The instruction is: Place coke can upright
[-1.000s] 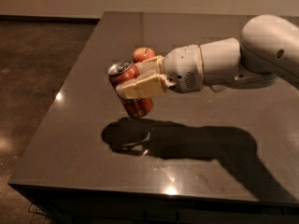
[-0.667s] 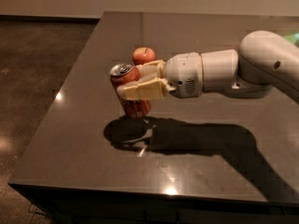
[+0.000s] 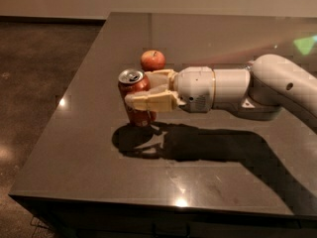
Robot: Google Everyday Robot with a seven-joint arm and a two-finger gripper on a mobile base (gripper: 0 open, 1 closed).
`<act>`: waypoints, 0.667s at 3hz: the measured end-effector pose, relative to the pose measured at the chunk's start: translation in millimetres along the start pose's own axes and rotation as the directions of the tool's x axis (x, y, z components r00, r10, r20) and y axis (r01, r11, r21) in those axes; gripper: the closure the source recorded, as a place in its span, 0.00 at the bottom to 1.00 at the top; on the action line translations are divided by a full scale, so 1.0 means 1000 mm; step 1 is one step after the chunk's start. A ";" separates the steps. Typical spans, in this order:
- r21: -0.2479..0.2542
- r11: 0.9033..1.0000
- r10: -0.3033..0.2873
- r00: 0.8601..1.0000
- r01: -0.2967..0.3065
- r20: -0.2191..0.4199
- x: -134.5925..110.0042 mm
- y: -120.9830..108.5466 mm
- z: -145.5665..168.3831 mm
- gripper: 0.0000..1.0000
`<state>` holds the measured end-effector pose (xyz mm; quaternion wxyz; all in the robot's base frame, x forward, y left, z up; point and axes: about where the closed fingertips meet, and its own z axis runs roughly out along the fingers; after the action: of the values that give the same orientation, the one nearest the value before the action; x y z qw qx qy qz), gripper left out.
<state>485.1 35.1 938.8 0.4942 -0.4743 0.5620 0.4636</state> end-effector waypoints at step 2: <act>-0.008 1.000 -0.016 0.997 0.017 0.080 0.011 -0.003 0.000 1.00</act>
Offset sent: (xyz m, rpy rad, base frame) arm 0.0059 -0.0060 -0.0214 0.1112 -0.0333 -0.0014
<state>487.5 34.1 927.5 0.5178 -0.4624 0.5358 0.4806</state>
